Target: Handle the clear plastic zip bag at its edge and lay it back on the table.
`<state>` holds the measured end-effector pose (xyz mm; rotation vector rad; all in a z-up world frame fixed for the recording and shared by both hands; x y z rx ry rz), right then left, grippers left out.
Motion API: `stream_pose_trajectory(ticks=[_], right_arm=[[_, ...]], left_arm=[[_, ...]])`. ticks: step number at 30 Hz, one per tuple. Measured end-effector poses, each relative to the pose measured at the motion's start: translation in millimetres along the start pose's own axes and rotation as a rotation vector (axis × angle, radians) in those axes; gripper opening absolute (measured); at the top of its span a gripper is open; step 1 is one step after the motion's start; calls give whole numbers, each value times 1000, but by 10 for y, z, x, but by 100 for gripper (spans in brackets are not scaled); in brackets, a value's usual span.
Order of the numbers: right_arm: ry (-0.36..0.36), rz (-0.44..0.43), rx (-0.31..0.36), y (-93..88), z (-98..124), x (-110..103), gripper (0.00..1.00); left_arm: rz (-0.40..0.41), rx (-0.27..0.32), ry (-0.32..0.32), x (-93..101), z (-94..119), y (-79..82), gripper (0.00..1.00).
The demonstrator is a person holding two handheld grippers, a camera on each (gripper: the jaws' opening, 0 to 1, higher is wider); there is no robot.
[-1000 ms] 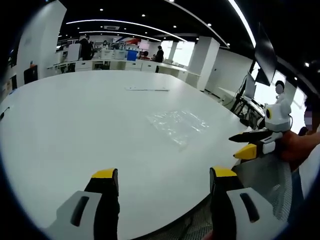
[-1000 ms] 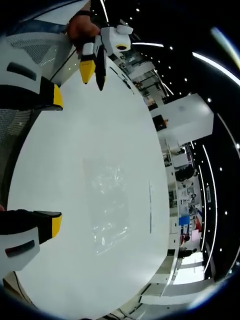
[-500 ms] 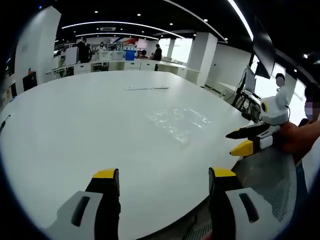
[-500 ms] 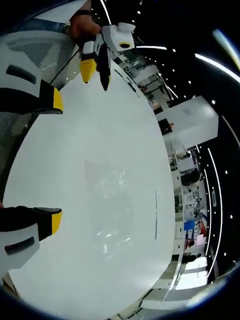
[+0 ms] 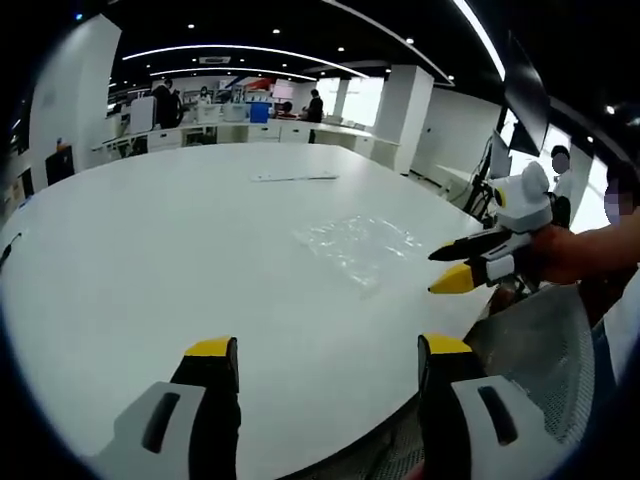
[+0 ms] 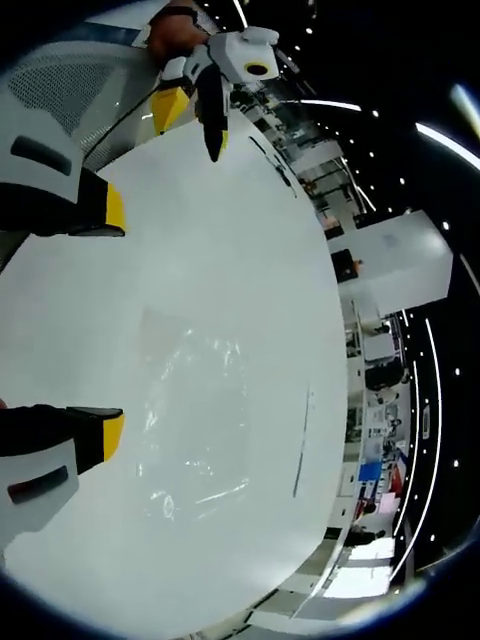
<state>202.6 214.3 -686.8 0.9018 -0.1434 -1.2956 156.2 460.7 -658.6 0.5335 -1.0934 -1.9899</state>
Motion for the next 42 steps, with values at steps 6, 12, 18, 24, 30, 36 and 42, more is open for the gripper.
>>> stream_pose_trajectory(ticks=[6, 12, 18, 24, 30, 36, 42], right_arm=[[8, 28, -16, 39, -99, -80, 67], [7, 63, -28, 105, -218, -82, 61], [5, 106, -49, 154, -355, -84, 61], [7, 110, -51, 193, -454, -104, 59], [-6, 123, -59, 201, -567, -118, 57], [-23, 126, -63, 228, -639, -117, 54], [-33, 150, -70, 222, -696, -95, 50]], left_arm=[[3, 0, 1, -4, 1, 3, 72], [3, -1, 0, -19, -5, -4, 71], [4, -6, 0, 7, 8, 7, 71], [7, -13, -1, 22, 16, 11, 70], [9, -15, -2, 18, 11, 10, 70], [12, -19, -6, 13, -1, -4, 70], [13, -21, -7, 15, -9, -12, 69]])
Point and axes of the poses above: the point that each gripper's makers call its tool centre point, and the gripper's own axes: z roughly backward along the fingers, x roughly to its right, y roughly out of its top, the point moved 6 cm from there along z, roughly backward along the fingers, and after that the axes turned 14 degrees about -z, right-handed, at the moved point
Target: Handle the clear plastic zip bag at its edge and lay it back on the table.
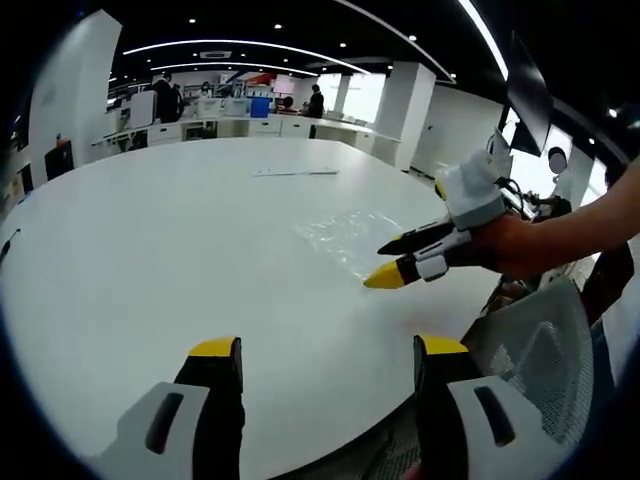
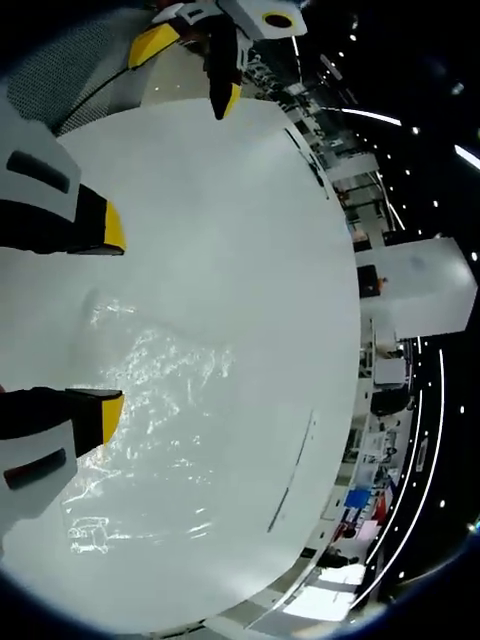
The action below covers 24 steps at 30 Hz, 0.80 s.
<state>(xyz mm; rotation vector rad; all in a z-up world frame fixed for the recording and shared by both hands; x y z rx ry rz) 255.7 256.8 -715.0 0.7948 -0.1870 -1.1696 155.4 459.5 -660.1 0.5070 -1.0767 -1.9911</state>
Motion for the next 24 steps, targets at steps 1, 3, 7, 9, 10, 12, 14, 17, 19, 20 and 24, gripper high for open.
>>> stream_pose_trajectory(ticks=[1, 3, 7, 9, 10, 12, 14, 17, 19, 20, 24], right_arm=[[-3, 0, 3, 5, -2, 7, 48], [-9, 3, 7, -1, -18, 19, 45], [-10, 9, 3, -2, -68, 19, 43], [-15, 22, -3, -1, -88, 24, 43], [-13, 28, -7, -2, -77, 24, 43], [-10, 37, -11, -6, -77, 16, 43], [-14, 40, -14, -6, -104, 24, 42], [-13, 36, -17, -31, -126, 39, 40], [-15, 42, -24, -52, -144, 48, 39], [-17, 43, -27, -54, -130, 47, 39], [-17, 38, -23, -65, -163, 73, 35]], left_arm=[[0, -1, -1, 1, 0, -1, 69], [6, 2, -4, 1, -2, -3, 68], [8, 2, -4, 3, 2, -4, 67], [10, 3, -4, 7, 4, 2, 67], [10, 3, -4, 10, 6, 5, 67], [12, 2, -6, 23, 12, 16, 66], [15, 1, -10, 36, 14, 22, 65], [17, 3, -11, 17, 9, 14, 65], [19, 3, -11, 12, 8, 15, 65], [20, 3, -11, 11, 7, 14, 65], [20, -1, -17, 15, 0, 7, 64]])
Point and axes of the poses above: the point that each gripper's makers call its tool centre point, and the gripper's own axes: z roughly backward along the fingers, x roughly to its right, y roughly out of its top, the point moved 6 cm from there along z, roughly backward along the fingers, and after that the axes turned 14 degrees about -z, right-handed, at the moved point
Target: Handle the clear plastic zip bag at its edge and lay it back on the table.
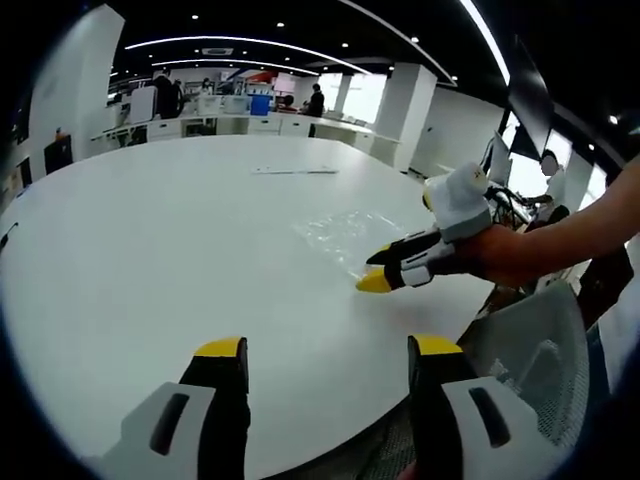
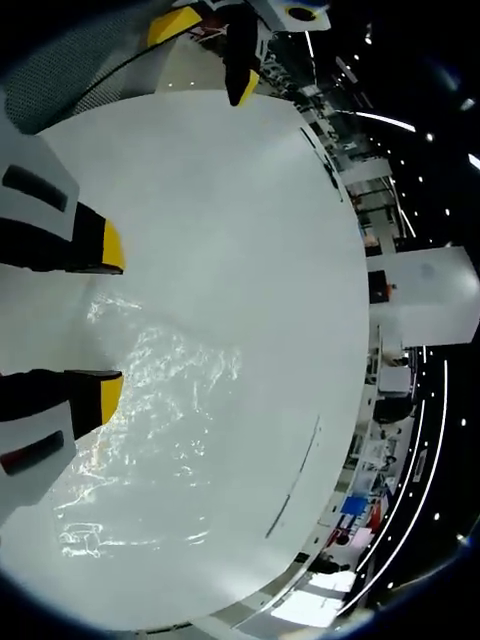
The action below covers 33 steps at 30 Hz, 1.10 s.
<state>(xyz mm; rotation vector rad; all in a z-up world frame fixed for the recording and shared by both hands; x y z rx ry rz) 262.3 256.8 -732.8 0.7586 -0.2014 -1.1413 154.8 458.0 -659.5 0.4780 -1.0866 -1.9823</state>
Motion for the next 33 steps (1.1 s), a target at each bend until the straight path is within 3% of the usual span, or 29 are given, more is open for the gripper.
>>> stream_pose_trajectory(ticks=[14, 33], right_arm=[[5, 10, -5, 22, -75, 52, 27], [-40, 67, -19, 13, -48, 93, 8]], left_arm=[[3, -3, -3, -9, -18, -21, 62], [1, -1, -7, 19, -1, 16, 61]])
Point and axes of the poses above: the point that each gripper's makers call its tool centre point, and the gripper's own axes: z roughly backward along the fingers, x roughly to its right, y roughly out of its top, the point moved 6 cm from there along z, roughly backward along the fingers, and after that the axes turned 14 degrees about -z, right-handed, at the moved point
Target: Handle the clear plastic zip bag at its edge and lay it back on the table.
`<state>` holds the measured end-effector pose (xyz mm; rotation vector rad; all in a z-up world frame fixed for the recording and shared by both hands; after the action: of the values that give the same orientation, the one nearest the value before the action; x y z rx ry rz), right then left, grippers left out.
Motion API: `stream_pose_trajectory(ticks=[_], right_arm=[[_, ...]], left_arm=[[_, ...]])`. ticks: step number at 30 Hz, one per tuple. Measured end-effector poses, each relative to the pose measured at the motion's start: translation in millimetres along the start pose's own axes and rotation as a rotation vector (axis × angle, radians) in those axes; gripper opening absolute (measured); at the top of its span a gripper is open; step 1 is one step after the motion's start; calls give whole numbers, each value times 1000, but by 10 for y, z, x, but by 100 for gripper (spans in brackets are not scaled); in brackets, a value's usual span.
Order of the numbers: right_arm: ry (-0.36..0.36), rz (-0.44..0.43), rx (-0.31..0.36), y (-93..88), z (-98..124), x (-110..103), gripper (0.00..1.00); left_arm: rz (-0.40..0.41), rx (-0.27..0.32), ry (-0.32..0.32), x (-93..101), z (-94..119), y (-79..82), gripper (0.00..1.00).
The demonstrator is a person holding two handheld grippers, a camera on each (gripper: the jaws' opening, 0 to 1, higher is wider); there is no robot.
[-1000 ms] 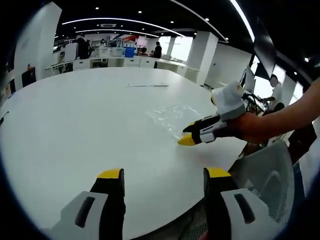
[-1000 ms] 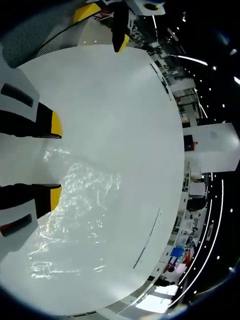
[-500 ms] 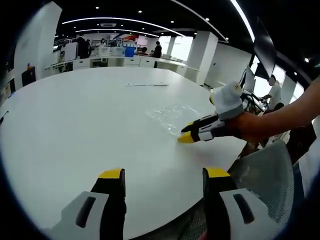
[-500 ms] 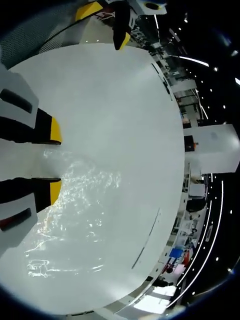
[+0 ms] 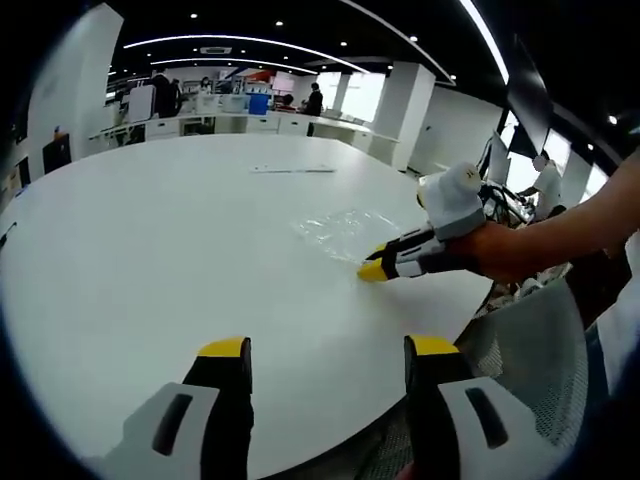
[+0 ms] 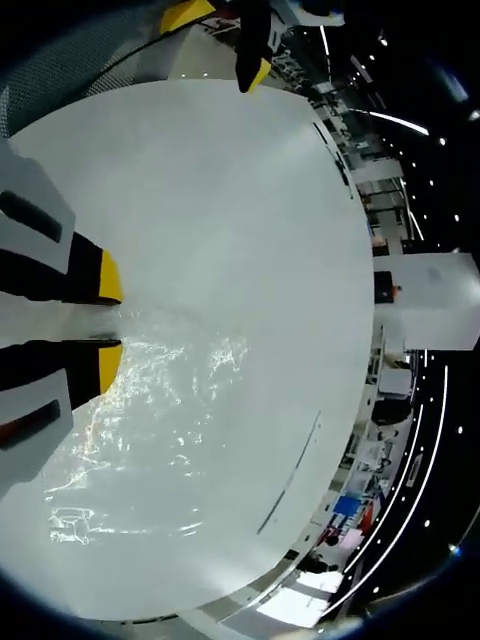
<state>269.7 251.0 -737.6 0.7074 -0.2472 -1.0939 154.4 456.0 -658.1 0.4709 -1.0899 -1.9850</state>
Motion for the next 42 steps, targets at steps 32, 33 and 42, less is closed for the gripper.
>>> stream_pose_trajectory(ticks=[32, 33, 42], right_arm=[[26, 208, -5, 21, 265, -131, 0], [28, 223, -3, 24, 281, -149, 0], [62, 325, 11, 68, 341, -265, 0]], left_arm=[[-31, -5, -18, 40, -14, -7, 57], [-31, -5, -19, 43, -14, -7, 57], [-42, 0, -25, 91, 1, 18, 57]])
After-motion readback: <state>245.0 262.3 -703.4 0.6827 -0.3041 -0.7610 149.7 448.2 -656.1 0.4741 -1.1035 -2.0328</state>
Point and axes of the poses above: the point that each gripper's makers call its tool centre point, and the gripper's own axes: z roughly backward along the fingers, x roughly to its right, y roughly out of its top, the point moved 6 cm from there along z, roughly backward along the fingers, and after that the axes turned 14 degrees about -z, right-handed, at the moved point
